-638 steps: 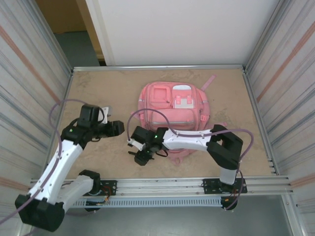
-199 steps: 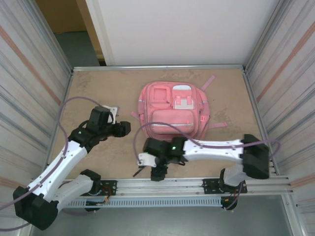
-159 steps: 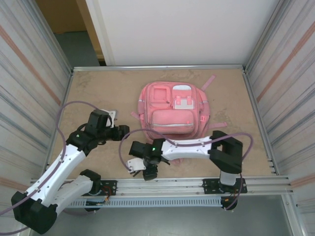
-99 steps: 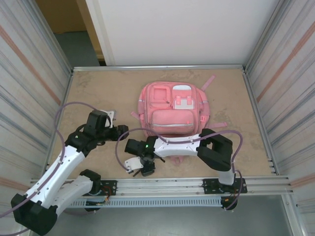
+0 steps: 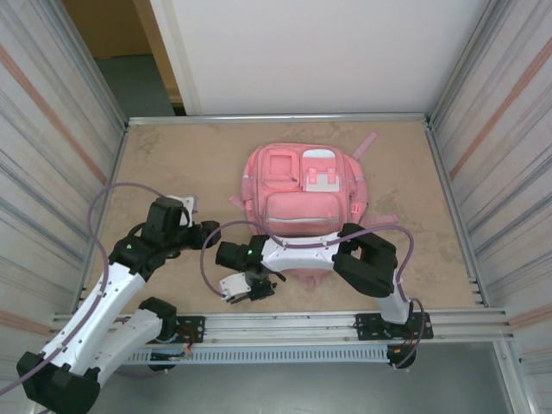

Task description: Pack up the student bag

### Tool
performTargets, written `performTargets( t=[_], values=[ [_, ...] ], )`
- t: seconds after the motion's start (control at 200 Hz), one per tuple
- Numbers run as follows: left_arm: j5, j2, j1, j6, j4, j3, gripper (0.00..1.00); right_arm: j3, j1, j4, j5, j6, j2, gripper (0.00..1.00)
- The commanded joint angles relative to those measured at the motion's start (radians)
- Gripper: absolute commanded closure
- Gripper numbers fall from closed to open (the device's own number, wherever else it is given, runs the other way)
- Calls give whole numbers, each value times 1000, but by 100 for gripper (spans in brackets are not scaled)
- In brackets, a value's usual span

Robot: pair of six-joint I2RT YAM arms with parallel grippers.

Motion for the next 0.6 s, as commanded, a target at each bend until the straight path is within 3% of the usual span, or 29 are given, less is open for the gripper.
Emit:
performTargets(
  t=[0.0,0.075,0.18,0.266,0.361,0.456,0.596],
  values=[
    [-46,-19,2,-24,-36,20,36,-28,-23,-69,-36,47,-17,97],
    [-24,-42,2,-14,4,3,39,-59,-52,-40,-80,101,-102,98],
    [75,-55,-5,16,118,-43,54,-135,-109,27,-135,209,-258,97],
    [45,-20,-61,39,152,-38,54,-186,-191,35,-188,305,-372,94],
    [-64,42,-183,111,180,4,45,-253,-341,14,-218,371,-500,94],
    [-149,107,-323,298,262,28,39,-327,-516,57,-275,473,-645,95],
    [-170,223,-495,718,315,56,35,-410,-772,147,-400,648,-831,99]
  ],
)
